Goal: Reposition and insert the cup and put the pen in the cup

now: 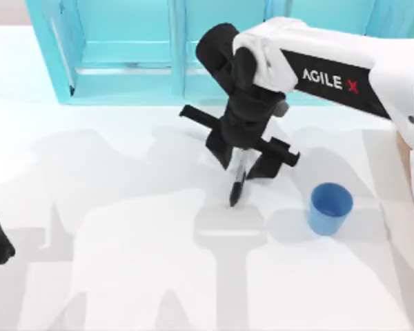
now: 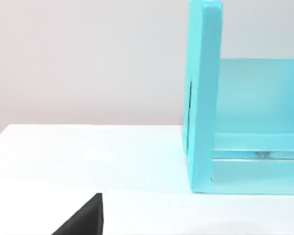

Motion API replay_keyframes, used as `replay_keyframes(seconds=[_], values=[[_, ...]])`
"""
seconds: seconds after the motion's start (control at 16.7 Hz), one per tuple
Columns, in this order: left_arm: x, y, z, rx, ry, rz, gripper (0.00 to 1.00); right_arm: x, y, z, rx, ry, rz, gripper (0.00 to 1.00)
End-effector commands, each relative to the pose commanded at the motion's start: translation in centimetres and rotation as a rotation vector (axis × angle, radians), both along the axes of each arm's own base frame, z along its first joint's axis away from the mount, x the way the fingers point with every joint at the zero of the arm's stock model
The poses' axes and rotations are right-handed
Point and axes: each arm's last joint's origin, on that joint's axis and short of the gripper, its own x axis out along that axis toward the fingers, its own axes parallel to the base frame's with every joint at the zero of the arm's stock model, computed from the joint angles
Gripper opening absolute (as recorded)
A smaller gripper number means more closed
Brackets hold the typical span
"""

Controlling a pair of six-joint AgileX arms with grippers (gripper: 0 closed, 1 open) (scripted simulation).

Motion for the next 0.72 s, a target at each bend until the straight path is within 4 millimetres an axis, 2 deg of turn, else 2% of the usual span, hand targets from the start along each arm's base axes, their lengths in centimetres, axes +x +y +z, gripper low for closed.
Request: replay_keyframes(seconds=[0.12,0.18,0.36,0.72], values=[[0.0,0.0,0.0,0.0,0.0,0.0,1.0,0.0,0.0,0.0,0.0,0.0,0.0,0.0],[0.0,0.0,0.0,0.0,0.0,0.0,1.0,-0.6,-1.1,3.4,-0.041,-0.016,0.019,0.0],[0.0,0.0,0.0,0.0,0.0,0.0,1.0,-1.3,-0.8,4.4,-0.037,-0.019,0.024,0.0],[0.0,0.0,0.0,0.0,0.0,0.0,1.0,-6.6,-0.5,10.1,-0.038,-0.017,0.021,0.0]])
